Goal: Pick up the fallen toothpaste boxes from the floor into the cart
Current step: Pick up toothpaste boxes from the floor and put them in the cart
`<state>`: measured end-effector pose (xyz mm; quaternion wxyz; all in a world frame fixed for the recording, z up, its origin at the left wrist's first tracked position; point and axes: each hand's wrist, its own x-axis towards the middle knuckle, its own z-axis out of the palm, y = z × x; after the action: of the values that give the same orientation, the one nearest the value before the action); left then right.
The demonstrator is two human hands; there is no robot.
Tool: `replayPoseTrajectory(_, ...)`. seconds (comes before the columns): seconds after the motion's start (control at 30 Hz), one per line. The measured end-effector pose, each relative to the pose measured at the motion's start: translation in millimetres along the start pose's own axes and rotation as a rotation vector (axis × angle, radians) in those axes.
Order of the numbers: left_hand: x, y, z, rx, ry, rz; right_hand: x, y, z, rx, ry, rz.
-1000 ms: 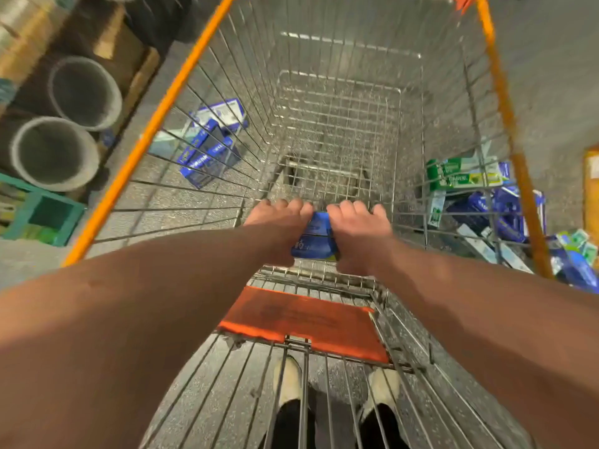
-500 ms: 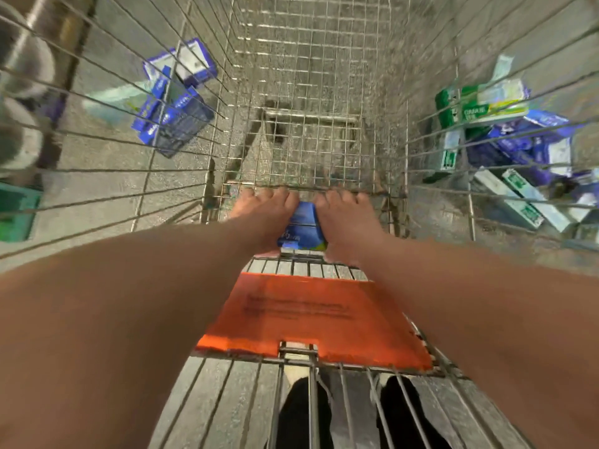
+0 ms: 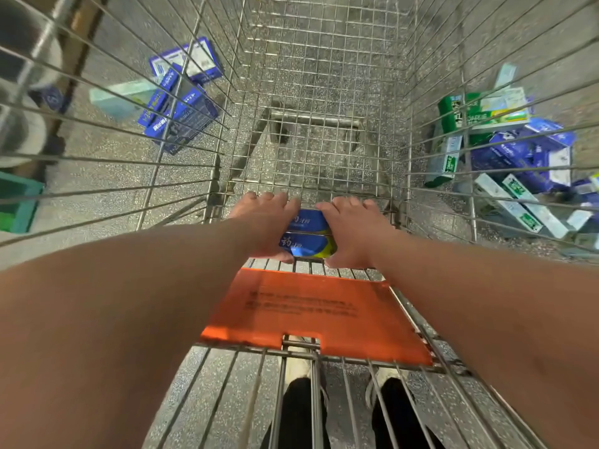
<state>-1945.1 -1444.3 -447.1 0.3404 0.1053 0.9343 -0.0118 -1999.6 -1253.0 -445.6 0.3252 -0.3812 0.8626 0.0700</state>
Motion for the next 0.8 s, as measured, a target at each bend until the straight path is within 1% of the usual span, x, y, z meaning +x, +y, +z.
replayPoseTrajectory(0.3,-6,1,4,-0.091,0.03,-0.015,-8,-8,-7,-0.022,-0.005,0.028)
replayPoseTrajectory(0.43,-26,-2,-19,-0.096,0.026,-0.025,-28,-9,-32,-0.018,0.056,0.025)
replayPoseTrajectory(0.5,-45,-2,-46,-0.059,0.027,-0.047,-43,-6,-58,-0.016,0.073,0.036)
replayPoseTrajectory(0.6,-83,2,-103,0.002,0.094,-0.072,-79,-4,-116,0.015,0.106,0.046)
replayPoseTrajectory(0.73,-147,11,-203,0.102,0.218,-0.103,-149,-1,-210,-0.018,0.245,0.028)
replayPoseTrajectory(0.8,-186,21,-258,0.142,0.276,-0.106,-194,1,-260,0.001,0.282,0.028)
